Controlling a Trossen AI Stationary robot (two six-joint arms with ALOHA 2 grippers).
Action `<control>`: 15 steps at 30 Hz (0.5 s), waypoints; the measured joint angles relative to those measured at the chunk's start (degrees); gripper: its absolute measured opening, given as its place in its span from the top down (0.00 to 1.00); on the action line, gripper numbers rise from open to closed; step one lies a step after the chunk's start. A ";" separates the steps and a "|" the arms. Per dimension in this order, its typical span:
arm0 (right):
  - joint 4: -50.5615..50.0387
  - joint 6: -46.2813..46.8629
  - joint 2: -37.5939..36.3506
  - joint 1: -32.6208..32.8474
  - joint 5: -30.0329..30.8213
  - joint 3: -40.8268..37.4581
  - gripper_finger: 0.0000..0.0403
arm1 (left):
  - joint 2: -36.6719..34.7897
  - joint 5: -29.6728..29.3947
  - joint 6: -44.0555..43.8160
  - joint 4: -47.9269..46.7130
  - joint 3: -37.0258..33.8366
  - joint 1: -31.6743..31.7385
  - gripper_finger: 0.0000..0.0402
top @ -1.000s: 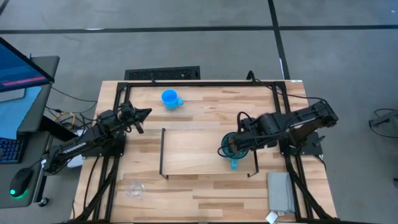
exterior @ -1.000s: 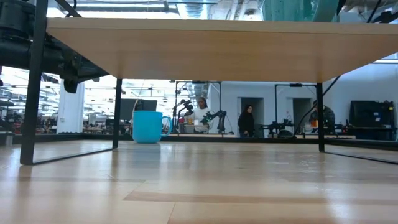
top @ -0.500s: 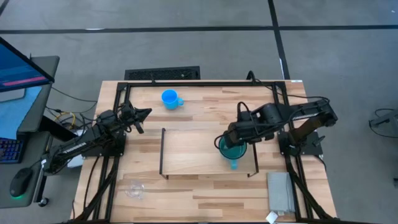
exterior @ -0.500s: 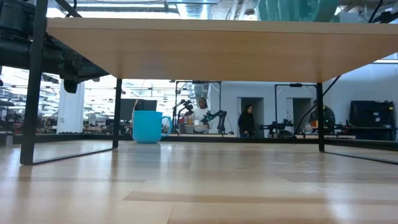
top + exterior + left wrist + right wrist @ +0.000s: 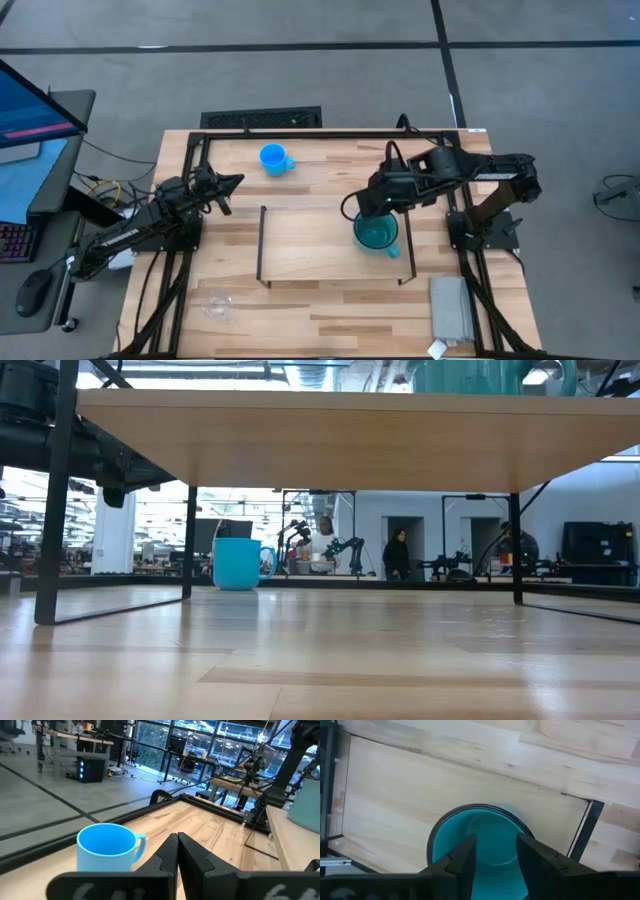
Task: Stack small to large cups/mugs on shelf
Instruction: Put the green mug on the shelf
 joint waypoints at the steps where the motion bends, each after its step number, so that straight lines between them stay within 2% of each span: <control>1: 0.00 -0.01 0.01 -0.06 0.00 -0.02 0.61 | 0.00 0.00 0.01 0.00 0.00 0.00 1.00; 15: -0.04 0.81 0.44 4.13 -0.23 -0.07 0.78 | 0.00 0.04 0.04 -0.01 0.00 0.01 1.00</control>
